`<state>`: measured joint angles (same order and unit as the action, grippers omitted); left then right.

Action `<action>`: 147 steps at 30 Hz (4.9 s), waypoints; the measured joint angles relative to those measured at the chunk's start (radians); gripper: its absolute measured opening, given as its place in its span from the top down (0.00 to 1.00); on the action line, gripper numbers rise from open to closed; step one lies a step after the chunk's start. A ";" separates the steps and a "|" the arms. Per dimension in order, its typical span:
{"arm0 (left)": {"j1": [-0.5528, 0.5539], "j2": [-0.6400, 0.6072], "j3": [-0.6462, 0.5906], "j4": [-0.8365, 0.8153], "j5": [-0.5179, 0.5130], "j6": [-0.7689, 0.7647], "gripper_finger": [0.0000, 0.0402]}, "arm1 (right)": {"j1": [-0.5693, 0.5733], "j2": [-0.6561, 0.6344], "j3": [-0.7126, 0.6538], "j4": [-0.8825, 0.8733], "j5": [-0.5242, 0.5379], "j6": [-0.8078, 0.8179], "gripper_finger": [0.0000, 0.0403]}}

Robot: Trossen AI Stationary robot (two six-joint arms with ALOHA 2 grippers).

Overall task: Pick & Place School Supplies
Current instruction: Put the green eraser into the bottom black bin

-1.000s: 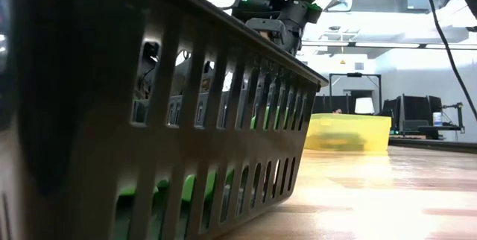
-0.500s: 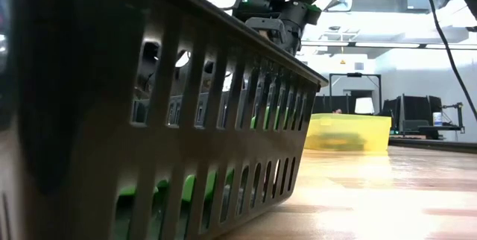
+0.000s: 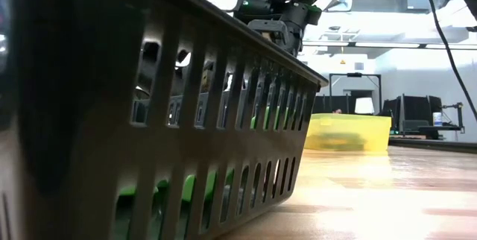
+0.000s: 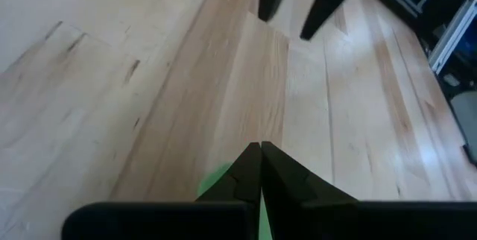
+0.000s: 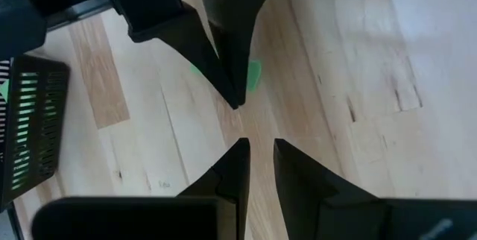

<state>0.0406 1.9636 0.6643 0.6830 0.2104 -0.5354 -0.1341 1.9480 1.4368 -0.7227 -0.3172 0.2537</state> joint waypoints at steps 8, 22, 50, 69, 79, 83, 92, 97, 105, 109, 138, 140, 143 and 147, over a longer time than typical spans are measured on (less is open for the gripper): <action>0.024 -0.003 0.000 -0.070 0.000 0.085 1.00 | 0.001 0.000 0.000 -0.004 -0.009 -0.002 0.87; 0.090 -0.005 -0.013 -0.106 -0.031 0.158 1.00 | 0.002 0.000 0.000 -0.003 -0.038 0.001 0.87; 0.105 -0.250 -0.174 -0.161 0.008 -0.106 1.00 | 0.019 0.103 -0.002 0.127 -0.037 0.036 0.98; 0.126 -0.595 -0.504 -0.160 -0.142 -0.282 1.00 | 0.038 0.221 0.005 0.172 -0.165 0.051 1.00; 0.123 -0.595 -0.501 -0.152 -0.150 -0.299 1.00 | -0.024 0.229 0.003 0.153 -0.192 -0.005 1.00; 0.123 -0.595 -0.501 -0.150 -0.150 -0.299 1.00 | -0.053 0.224 0.002 0.134 -0.206 -0.042 1.00; 0.122 -0.596 -0.500 -0.145 -0.151 -0.312 1.00 | -0.103 0.224 -0.002 0.063 -0.179 -0.113 1.00; 0.122 -0.596 -0.500 -0.145 -0.154 -0.315 1.00 | -0.130 0.224 -0.001 0.048 -0.190 -0.146 1.00; 0.122 -0.596 -0.499 -0.144 -0.159 -0.315 1.00 | -0.147 0.205 -0.003 0.051 -0.200 -0.158 1.00; 0.122 -0.597 -0.498 -0.141 -0.160 -0.315 1.00 | -0.149 0.164 -0.007 0.065 -0.177 -0.157 1.00; 0.122 -0.598 -0.491 -0.055 -0.122 -0.306 1.00 | 0.029 -0.002 -0.003 0.167 -0.026 0.167 1.00; 0.117 -0.598 -0.462 -0.046 -0.068 -0.287 1.00 | 0.053 -0.047 -0.003 0.188 0.061 0.262 1.00; 0.098 -0.598 -0.402 -0.046 -0.001 -0.253 1.00 | 0.096 -0.123 -0.001 0.210 0.188 0.433 1.00; 0.083 -0.598 -0.327 -0.064 0.009 -0.204 1.00 | 0.172 -0.175 -0.001 0.168 0.361 0.711 1.00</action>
<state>0.1234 1.3659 0.3371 0.6192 0.2192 -0.7396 0.0375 1.7729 1.4357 -0.5550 0.0438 0.9644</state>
